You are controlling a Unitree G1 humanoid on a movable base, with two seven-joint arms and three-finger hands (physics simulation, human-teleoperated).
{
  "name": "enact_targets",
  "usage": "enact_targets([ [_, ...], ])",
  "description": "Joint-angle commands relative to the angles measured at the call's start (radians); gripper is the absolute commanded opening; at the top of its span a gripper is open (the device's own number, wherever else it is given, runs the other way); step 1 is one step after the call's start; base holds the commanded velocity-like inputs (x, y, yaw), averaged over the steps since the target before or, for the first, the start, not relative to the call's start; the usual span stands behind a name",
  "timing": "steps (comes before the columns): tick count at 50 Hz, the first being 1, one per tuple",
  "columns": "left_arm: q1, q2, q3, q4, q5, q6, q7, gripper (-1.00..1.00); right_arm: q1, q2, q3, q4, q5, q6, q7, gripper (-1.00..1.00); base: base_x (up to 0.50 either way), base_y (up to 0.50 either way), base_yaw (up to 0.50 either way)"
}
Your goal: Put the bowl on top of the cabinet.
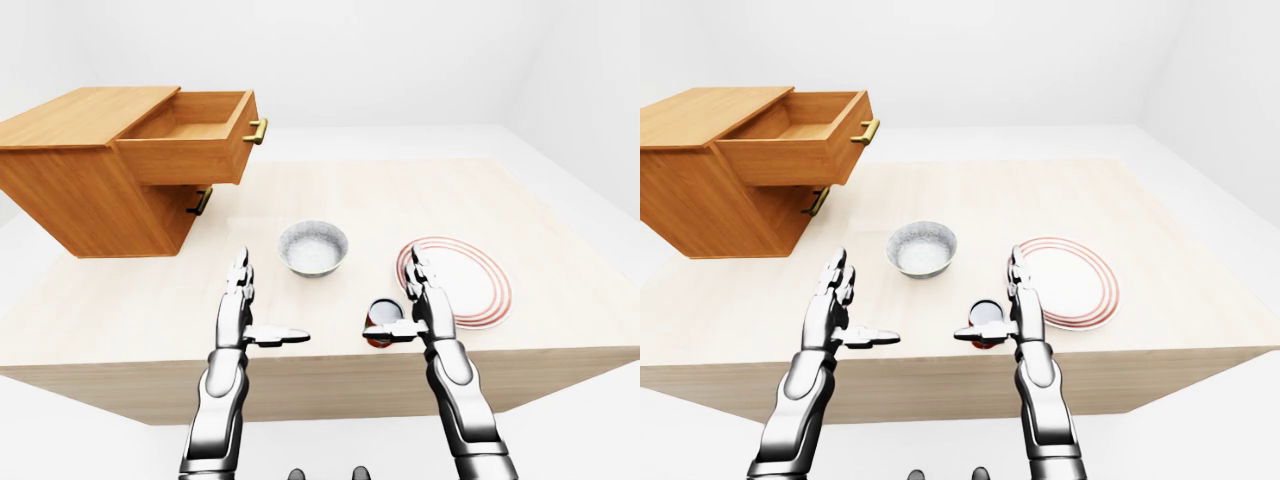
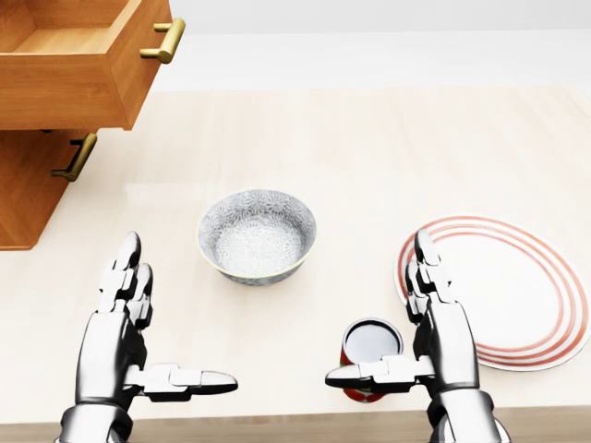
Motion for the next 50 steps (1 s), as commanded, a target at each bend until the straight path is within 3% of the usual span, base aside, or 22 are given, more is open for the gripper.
enact_targets([
  [1,0.037,0.012,0.014,-0.073,0.051,-0.046,-0.023,1.0,0.007,-0.016,-0.025,-0.013,0.002,-0.002,0.039,1.0,0.0,0.0,0.0],
  [3,0.038,0.012,0.014,-0.07,0.069,-0.063,-0.016,1.0,0.006,-0.016,-0.025,-0.01,-0.002,-0.004,0.04,1.0,0.0,0.0,0.0],
  [4,0.04,0.011,0.013,-0.074,0.068,-0.06,-0.019,1.0,0.004,-0.015,-0.026,-0.009,-0.002,-0.002,0.04,1.0,0.0,0.0,0.0],
  [5,0.047,0.013,0.008,-0.076,0.081,-0.077,-0.021,1.0,0.003,-0.015,-0.025,-0.008,-0.005,-0.001,0.04,1.0,0.0,0.0,0.0],
  [9,0.051,0.009,0.008,-0.087,0.085,-0.076,-0.022,1.0,0.007,-0.015,-0.024,-0.02,-0.008,0.006,0.04,1.0,0.0,0.0,0.0],
  [10,0.058,0.009,0.009,-0.118,0.08,-0.056,-0.026,1.0,0.013,-0.015,-0.024,-0.043,-0.009,0.021,0.041,1.0,0.0,0.0,0.0],
  [15,0.08,0.008,0.009,-0.188,0.09,-0.041,-0.03,1.0,0.028,-0.015,-0.024,-0.112,-0.015,0.064,0.045,1.0,0.0,0.0,0.0],
  [20,0.107,0.004,0.007,-0.291,0.083,0.005,-0.041,1.0,0.039,-0.014,-0.024,-0.159,-0.021,0.091,0.049,1.0,0.0,0.0,0.0],
  [24,0.126,0.002,0.005,-0.354,0.082,0.033,-0.047,1.0,0.06,-0.013,-0.016,-0.245,-0.033,0.091,0.053,1.0,0.0,0.0,0.0],
  [27,0.13,0.001,0.004,-0.366,0.081,0.037,-0.05,1.0,0.072,-0.011,-0.016,-0.292,-0.035,0.091,0.056,1.0,0.0,0.0,0.0],
  [30,0.129,0.002,0.001,-0.35,0.089,0.022,-0.05,1.0,0.072,-0.011,-0.022,-0.308,-0.035,0.091,0.057,1.0,0.0,0.0,0.0],
  [33,0.137,0.002,0.006,-0.395,0.083,0.05,-0.053,1.0,0.079,-0.01,-0.027,-0.329,-0.034,0.091,0.056,1.0,0.0,0.0,0.0],
  [39,0.134,0.0,0.017,-0.399,0.075,0.049,-0.052,1.0,0.091,-0.009,-0.034,-0.391,-0.039,0.091,0.053,1.0,0.0,0.0,0.0],
  [45,0.143,0.0,0.03,-0.468,0.063,0.096,-0.06,1.0,0.1,-0.006,-0.029,-0.428,-0.05,0.091,0.049,1.0,0.0,0.0,0.0],
  [50,0.146,-0.003,0.038,-0.512,0.055,0.098,-0.064,1.0,0.104,-0.003,-0.021,-0.485,-0.06,0.091,0.044,1.0,0.0,0.0,0.0],
])
